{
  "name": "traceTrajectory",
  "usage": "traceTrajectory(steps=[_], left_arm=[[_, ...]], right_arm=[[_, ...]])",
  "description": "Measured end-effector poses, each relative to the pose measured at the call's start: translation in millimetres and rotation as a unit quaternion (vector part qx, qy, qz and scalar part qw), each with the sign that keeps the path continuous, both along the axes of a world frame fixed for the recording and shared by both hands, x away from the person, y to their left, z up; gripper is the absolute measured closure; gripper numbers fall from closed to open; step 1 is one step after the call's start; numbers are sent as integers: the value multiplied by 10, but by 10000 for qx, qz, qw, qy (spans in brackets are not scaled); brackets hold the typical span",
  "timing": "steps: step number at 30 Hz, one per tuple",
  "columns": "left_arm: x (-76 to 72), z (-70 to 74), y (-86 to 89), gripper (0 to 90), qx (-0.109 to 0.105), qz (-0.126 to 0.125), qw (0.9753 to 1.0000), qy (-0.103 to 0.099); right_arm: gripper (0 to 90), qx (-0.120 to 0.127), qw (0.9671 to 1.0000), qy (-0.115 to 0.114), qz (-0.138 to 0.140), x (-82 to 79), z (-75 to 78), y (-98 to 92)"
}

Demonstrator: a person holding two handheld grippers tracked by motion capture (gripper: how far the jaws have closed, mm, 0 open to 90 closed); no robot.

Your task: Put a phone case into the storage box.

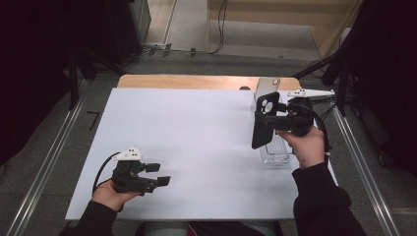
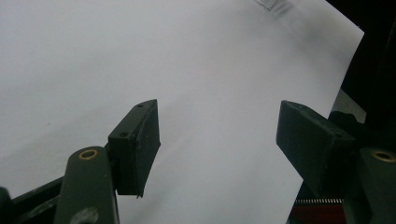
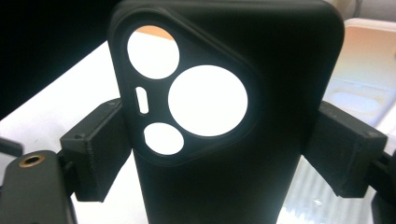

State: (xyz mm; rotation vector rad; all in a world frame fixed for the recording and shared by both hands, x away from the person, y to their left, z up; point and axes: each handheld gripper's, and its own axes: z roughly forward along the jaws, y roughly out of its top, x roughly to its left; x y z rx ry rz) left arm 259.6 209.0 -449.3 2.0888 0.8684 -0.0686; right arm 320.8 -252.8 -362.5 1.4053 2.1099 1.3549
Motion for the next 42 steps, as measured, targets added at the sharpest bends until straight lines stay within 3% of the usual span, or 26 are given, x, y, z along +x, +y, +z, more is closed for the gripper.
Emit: traceTrajectory(steps=[11, 19, 25, 30, 34, 38, 42], left_arm=[[7, -3, 29, 305, -34, 23, 10000, -12], [5, 1, 27, 305, -30, 41, 10000, -29], [12, -8, 36, 305, -21, 78, 10000, -13], [11, -8, 35, 305, -33, 69, 10000, -21], [27, -18, 33, 305, -86, 119, 9999, 6], [26, -22, 25, 305, -101, 84, 9999, 12], [32, -27, 22, 305, -79, 43, 10000, 30]], right_arm=[[122, -54, 9984, -89, -549, 89, 1, -230], [122, -172, 9954, -129, -929, 264, -43, -313], [122, -111, 9914, -152, -1296, 427, -125, -352], [121, -329, 9883, -125, -1484, 602, -186, -296], [121, -534, 9853, -233, -1604, 718, -222, -275], [121, -609, 9837, -128, -1685, 884, -306, -294], [121, -614, 9820, -176, -1779, 1002, -368, -291]])
